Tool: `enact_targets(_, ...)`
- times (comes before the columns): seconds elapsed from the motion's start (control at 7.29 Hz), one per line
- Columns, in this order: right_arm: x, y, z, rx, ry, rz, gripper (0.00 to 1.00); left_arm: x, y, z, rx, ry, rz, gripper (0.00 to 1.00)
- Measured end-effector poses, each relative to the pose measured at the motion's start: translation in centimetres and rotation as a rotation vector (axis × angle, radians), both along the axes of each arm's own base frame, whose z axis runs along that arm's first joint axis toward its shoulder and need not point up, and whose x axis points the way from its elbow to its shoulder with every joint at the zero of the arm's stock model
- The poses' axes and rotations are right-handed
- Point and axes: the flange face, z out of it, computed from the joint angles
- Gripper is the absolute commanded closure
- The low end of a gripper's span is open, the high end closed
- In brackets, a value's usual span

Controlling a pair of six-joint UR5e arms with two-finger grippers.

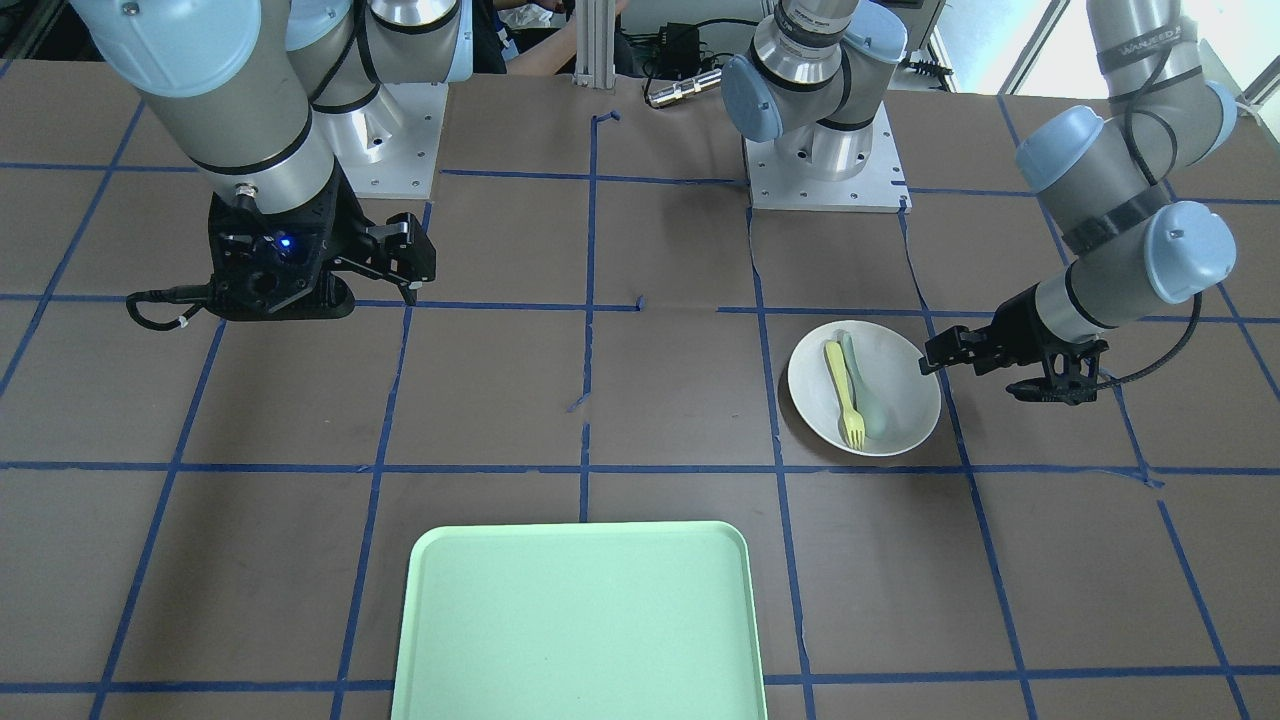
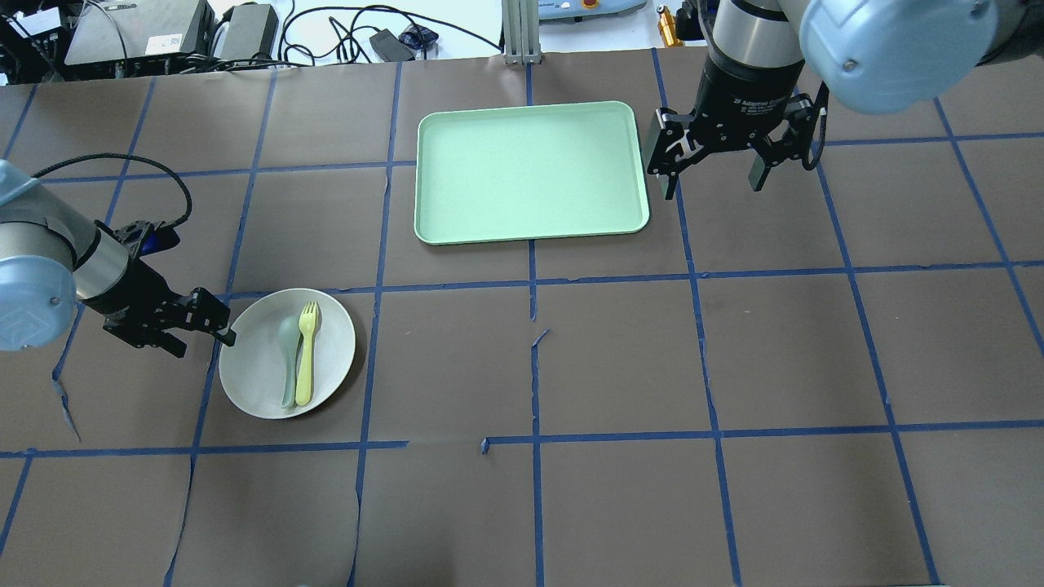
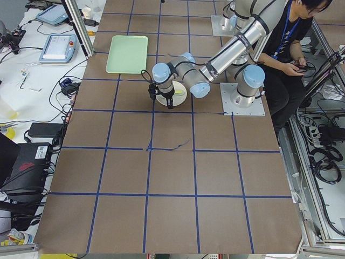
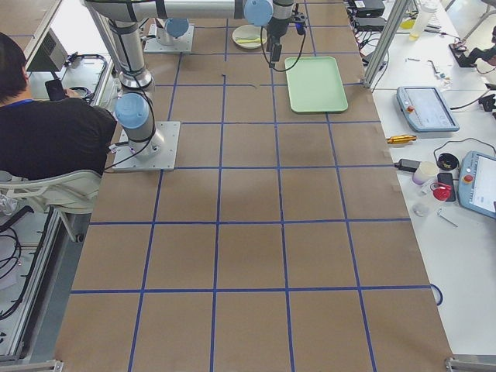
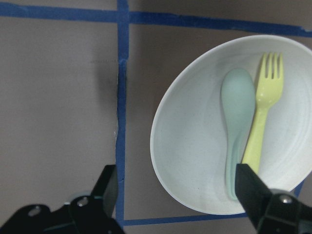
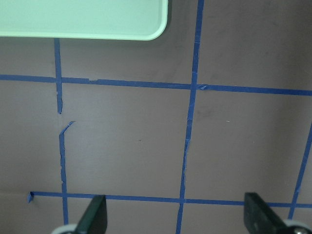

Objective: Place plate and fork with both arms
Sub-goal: 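Lower the left gripper to the white plate's rim and grasp it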

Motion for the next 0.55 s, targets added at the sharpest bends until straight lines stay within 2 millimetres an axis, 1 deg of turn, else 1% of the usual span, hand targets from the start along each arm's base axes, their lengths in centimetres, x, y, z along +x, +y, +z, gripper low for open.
enact_targets(0.14, 0.0, -0.1, -0.1, 0.002, 0.0, 0.0, 0.0, 0.1, 0.2, -1.5, 0.02, 0.013, 0.002, 0.49)
enact_targets(0.27, 0.0, -0.1, -0.1, 0.004, 0.001, -0.001, 0.0, 0.1, 0.3, -2.6, 0.035, 0.023, 0.003, 0.8)
enact_targets(0.41, 0.0, -0.1, -0.1, 0.005, 0.001, -0.002, 0.0, 0.2, 0.3, -3.4, 0.049, 0.03, 0.003, 1.0)
enact_targets(0.55, 0.0, -0.1, 0.0, 0.004, 0.001, -0.002, 0.0, 0.2, 0.3, -3.9, 0.059, 0.033, 0.004, 1.0)
